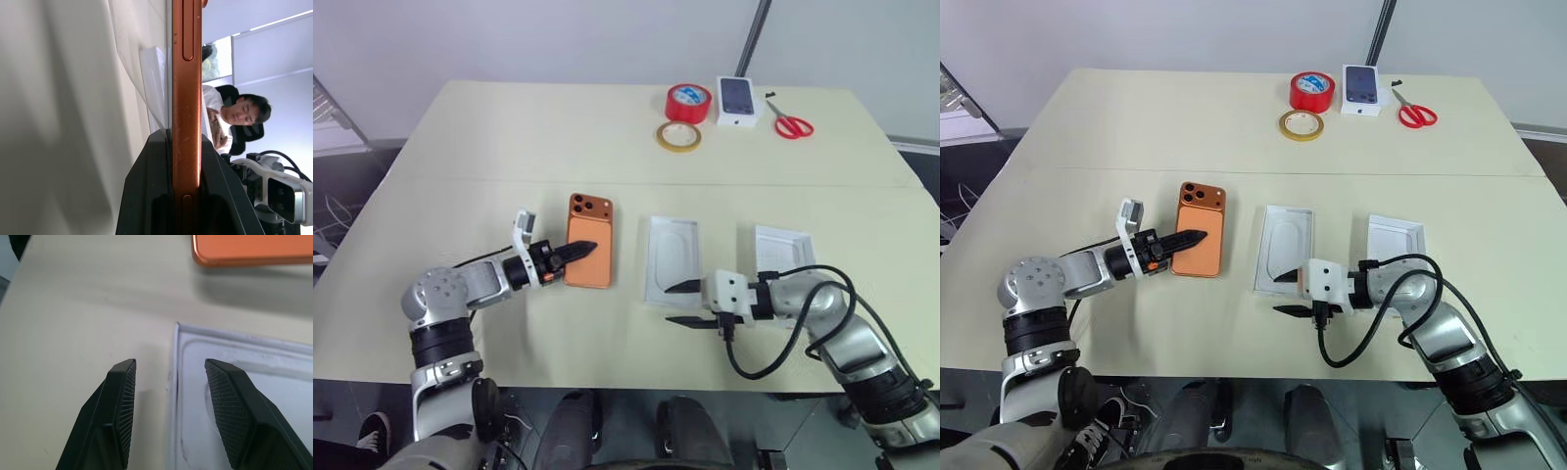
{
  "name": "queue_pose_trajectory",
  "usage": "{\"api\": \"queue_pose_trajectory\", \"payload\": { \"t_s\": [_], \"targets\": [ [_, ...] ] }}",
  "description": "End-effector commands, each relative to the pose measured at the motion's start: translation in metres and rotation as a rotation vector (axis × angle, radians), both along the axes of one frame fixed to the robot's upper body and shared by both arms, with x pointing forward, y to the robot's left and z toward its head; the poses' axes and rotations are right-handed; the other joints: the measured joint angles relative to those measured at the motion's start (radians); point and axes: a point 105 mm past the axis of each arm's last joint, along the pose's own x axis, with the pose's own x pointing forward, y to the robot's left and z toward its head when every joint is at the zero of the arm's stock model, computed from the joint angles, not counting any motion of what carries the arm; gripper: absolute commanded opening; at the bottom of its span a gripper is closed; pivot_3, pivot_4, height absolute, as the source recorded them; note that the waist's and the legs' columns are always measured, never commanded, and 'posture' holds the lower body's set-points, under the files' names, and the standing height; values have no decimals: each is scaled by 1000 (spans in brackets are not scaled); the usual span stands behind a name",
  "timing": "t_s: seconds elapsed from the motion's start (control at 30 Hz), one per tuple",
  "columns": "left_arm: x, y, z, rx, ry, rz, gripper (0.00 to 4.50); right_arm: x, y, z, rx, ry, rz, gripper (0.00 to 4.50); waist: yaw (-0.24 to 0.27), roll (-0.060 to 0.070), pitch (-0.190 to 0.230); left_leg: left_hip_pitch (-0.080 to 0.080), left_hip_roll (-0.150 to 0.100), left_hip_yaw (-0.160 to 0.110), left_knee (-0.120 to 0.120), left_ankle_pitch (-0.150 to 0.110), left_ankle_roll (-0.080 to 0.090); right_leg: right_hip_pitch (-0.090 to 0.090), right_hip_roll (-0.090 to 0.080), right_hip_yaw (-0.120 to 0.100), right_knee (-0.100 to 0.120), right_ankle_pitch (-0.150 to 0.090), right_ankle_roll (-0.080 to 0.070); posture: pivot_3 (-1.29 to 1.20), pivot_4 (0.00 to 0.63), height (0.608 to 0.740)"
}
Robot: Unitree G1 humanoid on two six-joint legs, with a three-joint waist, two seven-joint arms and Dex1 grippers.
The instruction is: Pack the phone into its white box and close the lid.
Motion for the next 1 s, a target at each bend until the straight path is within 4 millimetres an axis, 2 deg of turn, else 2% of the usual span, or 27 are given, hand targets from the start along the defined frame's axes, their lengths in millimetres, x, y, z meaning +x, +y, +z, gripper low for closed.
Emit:
{"api": "queue_pose_trajectory", "payload": {
  "t_s": [0.03, 0.07, 0.17, 0.23, 0.4, 0.47, 0.57, 0.73, 0.87, 0.97, 1.0],
  "targets": [
    [1, -6, 21, -23, -87, -36, 0, -1, -1, 1, -2, -18, 1, 1777, 0, 0, 0, 0, 0, 0, 0, 0, 0, 0, 0, 0, 0, 0, 0, 0, 150, 728],
    [1, -6, 21, -22, -87, -35, 0, 0, -2, 0, -9, -25, -3, 1521, -1, 0, 0, 0, 0, 0, 0, 0, 0, 0, 0, 0, 0, 0, 0, 0, 150, 728],
    [3, -7, 21, -17, -92, -28, 0, 0, -1, -3, -33, -28, 2, 49, -2, 0, 0, 0, 0, 0, 0, 0, 0, 0, 0, 0, 0, 0, 0, 0, 150, 728],
    [4, -8, 23, -11, -99, -27, 0, 0, 0, -4, -44, -43, 12, 49, -2, 0, 0, 0, 0, 0, 0, 0, 0, 0, 0, 0, 0, 0, 0, 0, 150, 728],
    [8, -11, 42, -70, -136, -26, 0, 1, 17, 15, 51, -51, 17, 49, 1, 0, 0, 0, 0, 0, 0, 0, 0, 0, 0, 0, 0, 0, 0, 0, 150, 728],
    [13, -16, 49, -65, -152, -18, 0, 9, 29, 25, 104, -72, -13, 49, -1, 0, 0, 0, 0, 0, 0, 0, 0, 0, 0, 0, 0, 0, 0, 0, 150, 728],
    [17, -22, 61, -96, -182, -12, 0, 16, 43, 27, 113, -101, -16, 49, -2, 0, 0, 0, 0, 0, 0, 2, -3, 0, 1, 0, 0, 0, 0, 0, 150, 728],
    [18, -30, 63, -106, -182, -25, 0, 19, 55, 20, 91, -116, -3, 49, -2, 0, 0, 0, 0, 0, 0, 3, -4, 0, 1, 0, 0, 0, 0, 0, 150, 728],
    [18, -35, 56, -87, -170, -30, 0, 16, 63, 18, 114, -66, 7, 49, -2, 0, 0, 0, 0, 0, 1, 3, -4, 0, 1, 0, 0, 0, 0, 0, 150, 728],
    [18, -36, 52, -88, -150, -34, 0, 14, 65, 22, 132, -78, 15, 1439, -2, 0, 0, 0, 0, 0, 1, 3, -4, 0, 2, 0, 0, 0, 0, 0, 150, 728],
    [17, -37, 50, -85, -140, -36, 0, 11, 67, 32, 180, -78, 26, 2009, -2, 0, 0, 0, 0, 0, 1, 3, -4, 0, 2, -1, 1, 0, 0, 0, 150, 728]
  ]
}}
